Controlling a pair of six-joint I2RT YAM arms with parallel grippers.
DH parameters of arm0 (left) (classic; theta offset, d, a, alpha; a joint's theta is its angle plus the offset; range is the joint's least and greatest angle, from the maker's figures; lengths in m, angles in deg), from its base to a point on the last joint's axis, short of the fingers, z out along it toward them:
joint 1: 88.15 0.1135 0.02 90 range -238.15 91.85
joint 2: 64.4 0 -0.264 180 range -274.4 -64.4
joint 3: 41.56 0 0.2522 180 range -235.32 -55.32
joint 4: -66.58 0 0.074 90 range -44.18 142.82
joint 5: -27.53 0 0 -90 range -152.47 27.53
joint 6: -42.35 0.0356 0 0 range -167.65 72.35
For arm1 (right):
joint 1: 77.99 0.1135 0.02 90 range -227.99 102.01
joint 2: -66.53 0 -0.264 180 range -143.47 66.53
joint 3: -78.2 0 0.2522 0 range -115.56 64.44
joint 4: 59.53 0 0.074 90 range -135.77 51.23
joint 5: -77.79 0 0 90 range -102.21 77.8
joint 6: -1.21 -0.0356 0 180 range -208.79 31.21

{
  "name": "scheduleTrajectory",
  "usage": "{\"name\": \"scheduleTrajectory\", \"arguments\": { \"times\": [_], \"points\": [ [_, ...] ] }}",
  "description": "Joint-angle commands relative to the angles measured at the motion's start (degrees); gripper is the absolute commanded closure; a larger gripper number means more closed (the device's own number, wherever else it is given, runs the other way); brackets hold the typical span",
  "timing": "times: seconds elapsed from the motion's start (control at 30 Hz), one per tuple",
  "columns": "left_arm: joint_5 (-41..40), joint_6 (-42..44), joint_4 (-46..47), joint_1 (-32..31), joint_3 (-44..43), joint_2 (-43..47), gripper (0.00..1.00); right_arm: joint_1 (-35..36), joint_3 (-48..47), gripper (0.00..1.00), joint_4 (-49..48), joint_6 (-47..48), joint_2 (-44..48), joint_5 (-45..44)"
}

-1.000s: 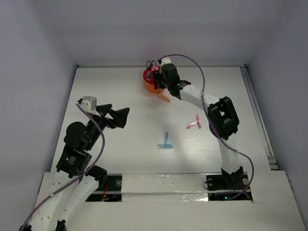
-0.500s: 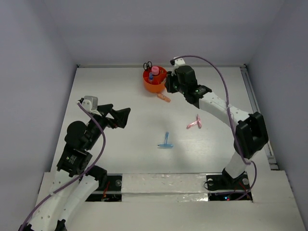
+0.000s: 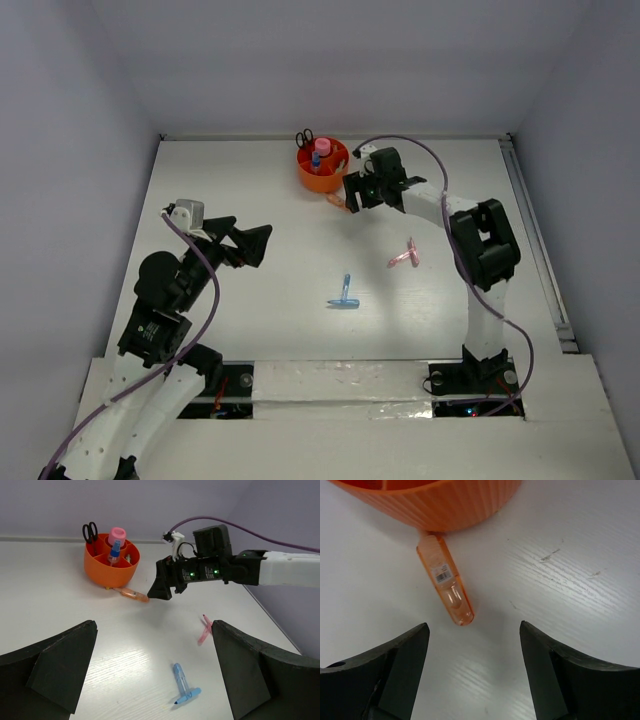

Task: Sort the stationery into containers
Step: Pick up the pen from the center of the board.

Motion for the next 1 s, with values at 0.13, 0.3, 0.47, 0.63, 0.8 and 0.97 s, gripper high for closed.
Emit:
{"name": "scheduleTrajectory", "arguments": {
  "times": [0.13, 0.3, 0.47, 0.63, 0.8, 0.97],
  "points": [
    [0.84, -0.02, 2.87, 0.24, 0.21, 0.04, 0.01, -0.58, -5.83, 0.21, -3.54, 3.57, -6.22, 4.29],
    [0.84, -0.11, 2.79, 0.24, 0.21, -0.23, 0.01, 0.03, -6.28, 0.22, -4.34, 3.57, -8.42, 5.88],
    [0.84, -0.11, 2.87, 0.76, 0.3, -0.4, 0.01, 3.89, -3.38, 0.45, -6.18, 4.45, -7.38, 4.3],
    [0.93, -0.02, 2.87, 0.76, 0.3, -0.49, 0.01, 6.27, 0.4, 0.58, -7.77, 3.57, -5.44, -0.09],
    [1.1, -0.19, 2.79, 0.76, 0.39, -0.4, 0.01, 7.49, -0.48, 0.7, -6.36, 1.99, -5.97, -6.33],
    [1.19, -1.6, 2.87, 0.76, 0.65, -0.66, 0.01, 8.82, 4.0, 0.64, -7.68, 0.67, -3.42, -8.45]
  ]
}}
